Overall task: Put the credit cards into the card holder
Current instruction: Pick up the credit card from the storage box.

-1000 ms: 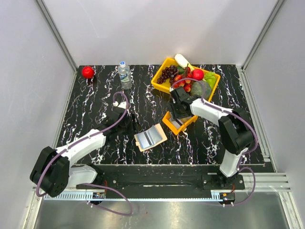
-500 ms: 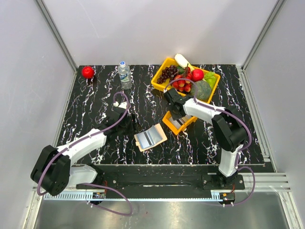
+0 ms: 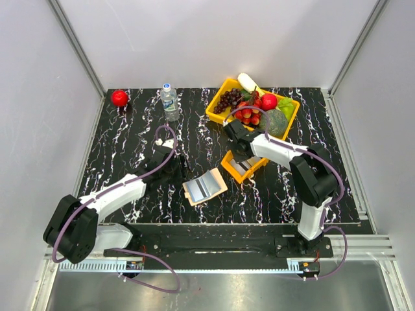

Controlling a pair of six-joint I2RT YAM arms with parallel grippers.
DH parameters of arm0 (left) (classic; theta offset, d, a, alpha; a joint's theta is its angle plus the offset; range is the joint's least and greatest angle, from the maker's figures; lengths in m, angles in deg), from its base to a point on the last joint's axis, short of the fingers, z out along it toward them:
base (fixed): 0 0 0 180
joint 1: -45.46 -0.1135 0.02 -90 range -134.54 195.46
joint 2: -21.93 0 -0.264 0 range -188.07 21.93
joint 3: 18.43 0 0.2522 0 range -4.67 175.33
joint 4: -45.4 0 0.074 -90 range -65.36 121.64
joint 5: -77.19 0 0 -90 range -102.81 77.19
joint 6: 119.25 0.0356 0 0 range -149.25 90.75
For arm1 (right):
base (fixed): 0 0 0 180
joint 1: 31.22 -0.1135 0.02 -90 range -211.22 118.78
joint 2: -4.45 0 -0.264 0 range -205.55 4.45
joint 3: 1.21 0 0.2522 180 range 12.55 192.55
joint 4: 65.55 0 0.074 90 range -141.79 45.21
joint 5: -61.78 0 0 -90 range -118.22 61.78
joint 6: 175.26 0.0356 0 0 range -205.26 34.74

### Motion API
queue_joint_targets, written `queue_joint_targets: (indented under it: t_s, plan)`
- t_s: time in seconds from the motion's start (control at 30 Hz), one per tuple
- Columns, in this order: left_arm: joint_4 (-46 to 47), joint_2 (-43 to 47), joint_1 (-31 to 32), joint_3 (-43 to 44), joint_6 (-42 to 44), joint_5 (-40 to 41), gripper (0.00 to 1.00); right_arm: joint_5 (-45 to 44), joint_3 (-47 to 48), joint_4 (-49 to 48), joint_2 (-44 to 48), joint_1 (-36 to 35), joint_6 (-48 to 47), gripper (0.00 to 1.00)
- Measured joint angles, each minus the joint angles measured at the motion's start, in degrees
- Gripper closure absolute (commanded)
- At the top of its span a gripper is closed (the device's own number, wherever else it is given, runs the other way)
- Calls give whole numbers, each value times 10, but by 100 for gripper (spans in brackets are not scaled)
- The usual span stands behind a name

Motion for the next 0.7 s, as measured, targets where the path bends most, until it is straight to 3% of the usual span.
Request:
queue_joint_targets:
  t_s: [0.7]
  plan:
    - [6,-1,0,0,0,-10,39,212,-37,-5,69,33,5,100]
